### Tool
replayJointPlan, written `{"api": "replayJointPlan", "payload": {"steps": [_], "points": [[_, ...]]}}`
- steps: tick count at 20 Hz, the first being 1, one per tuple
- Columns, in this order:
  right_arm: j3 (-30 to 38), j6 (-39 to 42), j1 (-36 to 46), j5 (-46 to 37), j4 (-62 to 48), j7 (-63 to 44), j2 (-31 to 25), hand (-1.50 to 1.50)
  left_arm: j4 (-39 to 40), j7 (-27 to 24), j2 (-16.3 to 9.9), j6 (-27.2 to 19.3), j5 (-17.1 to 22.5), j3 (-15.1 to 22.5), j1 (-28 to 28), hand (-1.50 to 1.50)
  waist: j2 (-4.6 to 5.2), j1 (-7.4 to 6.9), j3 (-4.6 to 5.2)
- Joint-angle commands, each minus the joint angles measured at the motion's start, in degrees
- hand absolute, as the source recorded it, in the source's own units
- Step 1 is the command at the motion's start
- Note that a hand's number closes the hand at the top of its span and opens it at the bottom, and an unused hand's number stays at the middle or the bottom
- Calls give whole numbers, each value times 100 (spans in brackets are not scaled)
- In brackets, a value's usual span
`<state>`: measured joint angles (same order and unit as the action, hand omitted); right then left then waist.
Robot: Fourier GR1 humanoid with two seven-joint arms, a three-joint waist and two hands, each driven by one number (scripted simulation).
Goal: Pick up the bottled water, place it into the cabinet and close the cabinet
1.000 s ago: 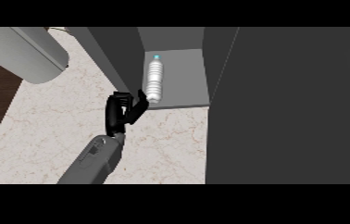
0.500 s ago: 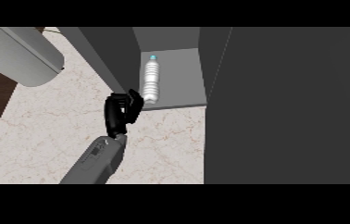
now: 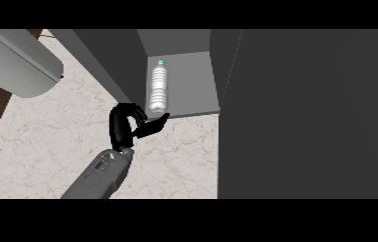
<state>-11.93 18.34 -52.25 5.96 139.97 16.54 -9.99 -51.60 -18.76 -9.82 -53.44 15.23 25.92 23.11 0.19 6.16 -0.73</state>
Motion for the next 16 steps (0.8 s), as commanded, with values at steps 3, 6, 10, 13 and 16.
{"api": "replayJointPlan", "payload": {"steps": [3, 6, 10, 13, 16], "points": [[-13, 109, 2, 205, 26, -72, -63, -150, 409, 598, 7, 334, 18, -177, 1741, -150, 137, 252, 74], [18, 150, 40, 228, 76, -55, -88, -150, 230, 521, -103, 587, 55, -24, 1623, -150, 151, 292, 83], [-92, 195, 30, 217, -26, -42, -62, -150, -433, 348, 49, 738, 288, -26, 1538, -150, 98, 276, 93], [-120, 200, 19, 215, 27, -107, -75, -150, -740, 245, 60, 1006, 498, -58, 1432, -150, 74, 204, 103], [-248, 208, -80, 202, 189, -141, -53, -150, -883, 72, 38, 1150, 570, -48, 1370, -150, 30, 163, 109]]}}
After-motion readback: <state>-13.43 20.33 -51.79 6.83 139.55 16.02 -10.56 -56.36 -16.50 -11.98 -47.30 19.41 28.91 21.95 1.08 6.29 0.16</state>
